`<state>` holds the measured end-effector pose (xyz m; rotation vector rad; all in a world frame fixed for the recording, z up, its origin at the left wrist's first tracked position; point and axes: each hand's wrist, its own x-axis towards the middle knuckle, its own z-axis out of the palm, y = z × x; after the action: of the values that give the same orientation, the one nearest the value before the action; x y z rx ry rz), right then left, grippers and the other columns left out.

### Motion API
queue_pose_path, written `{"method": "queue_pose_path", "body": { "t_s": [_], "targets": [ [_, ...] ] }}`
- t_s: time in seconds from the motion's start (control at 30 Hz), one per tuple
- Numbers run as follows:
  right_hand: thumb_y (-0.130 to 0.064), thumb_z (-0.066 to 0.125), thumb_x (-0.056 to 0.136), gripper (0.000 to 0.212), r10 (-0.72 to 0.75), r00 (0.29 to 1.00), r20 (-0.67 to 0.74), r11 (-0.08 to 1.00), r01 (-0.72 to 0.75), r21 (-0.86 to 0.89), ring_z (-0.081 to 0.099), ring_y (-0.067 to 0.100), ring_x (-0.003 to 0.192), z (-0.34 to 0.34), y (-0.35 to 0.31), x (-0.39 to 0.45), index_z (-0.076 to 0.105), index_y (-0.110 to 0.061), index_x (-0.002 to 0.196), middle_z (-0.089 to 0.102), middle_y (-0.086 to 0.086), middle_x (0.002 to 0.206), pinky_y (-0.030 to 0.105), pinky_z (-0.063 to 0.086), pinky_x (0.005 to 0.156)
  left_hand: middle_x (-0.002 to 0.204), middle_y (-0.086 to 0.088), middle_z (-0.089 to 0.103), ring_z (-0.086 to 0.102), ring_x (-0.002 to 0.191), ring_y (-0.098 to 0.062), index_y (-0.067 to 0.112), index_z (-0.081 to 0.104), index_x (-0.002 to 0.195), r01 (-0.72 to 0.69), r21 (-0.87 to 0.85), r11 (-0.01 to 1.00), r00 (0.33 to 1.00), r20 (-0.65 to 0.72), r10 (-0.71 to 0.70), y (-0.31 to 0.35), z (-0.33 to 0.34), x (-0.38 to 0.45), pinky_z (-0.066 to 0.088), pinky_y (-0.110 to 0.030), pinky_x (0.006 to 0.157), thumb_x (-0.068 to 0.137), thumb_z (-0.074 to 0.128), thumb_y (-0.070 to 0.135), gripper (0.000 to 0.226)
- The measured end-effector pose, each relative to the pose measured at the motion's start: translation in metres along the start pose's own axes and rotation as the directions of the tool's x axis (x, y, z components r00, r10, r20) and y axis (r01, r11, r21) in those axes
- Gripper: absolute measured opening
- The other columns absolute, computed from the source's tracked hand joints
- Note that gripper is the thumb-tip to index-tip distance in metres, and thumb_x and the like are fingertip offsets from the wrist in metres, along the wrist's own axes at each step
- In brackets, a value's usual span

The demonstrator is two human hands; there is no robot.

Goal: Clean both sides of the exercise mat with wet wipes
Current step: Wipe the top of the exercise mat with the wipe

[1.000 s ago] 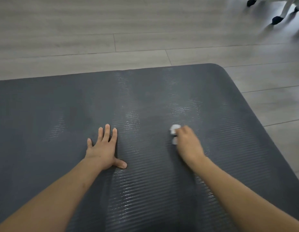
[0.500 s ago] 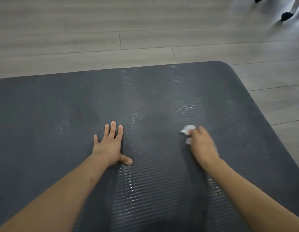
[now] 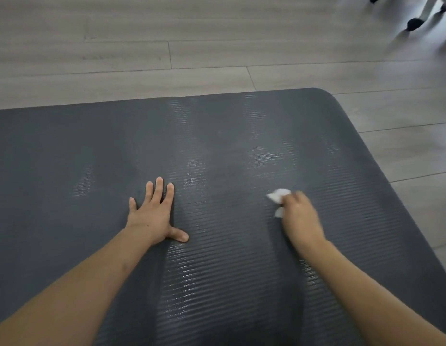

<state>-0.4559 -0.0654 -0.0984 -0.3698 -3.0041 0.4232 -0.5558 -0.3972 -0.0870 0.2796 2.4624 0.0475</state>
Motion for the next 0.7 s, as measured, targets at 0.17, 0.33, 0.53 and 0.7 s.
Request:
{"method": "queue_pose_path", "body": {
  "t_s": [0.17,0.33,0.53,0.7],
  "targets": [
    [-0.009,0.054,0.091,0.020,0.217,0.976,-0.013,0.967,-0.213,0.141,0.056,0.022,0.098,0.031,-0.073,-0.021,0.061,-0.016,0.109,0.049,-0.005,0.102,0.026,0.038,0.075,0.162,-0.001,-0.042,-0.034,0.152,-0.025,0.024,-0.027,0.159,0.002,-0.013,1.000,1.000,0.006,-0.002,0.001,-0.001,-0.001,-0.001,-0.066,0.124,0.065,0.082,0.073,0.152],
    [-0.019,0.060,0.090,0.022,-0.343,0.928,0.142,0.922,0.304,0.239,0.056,0.026,0.098,0.051,-0.131,-0.043,0.064,-0.009,0.109,0.057,0.007,0.106,0.040,0.053,0.082,0.164,0.000,-0.040,-0.032,0.153,-0.025,0.025,-0.025,0.160,0.005,-0.001,1.000,0.999,-0.034,-0.005,0.000,0.001,-0.005,-0.001,-0.064,0.125,0.068,0.078,0.075,0.147],
    [-0.005,0.057,0.090,0.024,0.037,0.999,0.017,0.998,-0.038,0.043,0.056,0.026,0.091,0.017,-0.038,-0.022,0.063,-0.005,0.113,0.055,0.008,0.104,0.032,0.043,0.071,0.172,-0.005,-0.014,-0.017,0.158,-0.029,0.031,0.001,0.165,0.078,-0.018,0.997,0.968,-0.238,-0.080,0.005,0.026,-0.036,0.005,-0.061,0.126,0.084,0.052,0.082,0.108],
    [0.000,0.064,0.084,0.024,-0.017,0.996,0.089,0.982,0.000,0.188,0.058,0.029,0.089,0.053,-0.149,-0.049,0.064,0.000,0.108,0.059,0.012,0.102,0.036,0.050,0.073,0.168,-0.001,0.021,0.021,0.154,-0.023,0.036,0.032,0.159,0.088,-0.182,0.979,0.904,-0.398,-0.155,0.011,0.039,-0.073,0.029,-0.049,0.121,0.095,0.056,0.064,0.074]
  ]
}}
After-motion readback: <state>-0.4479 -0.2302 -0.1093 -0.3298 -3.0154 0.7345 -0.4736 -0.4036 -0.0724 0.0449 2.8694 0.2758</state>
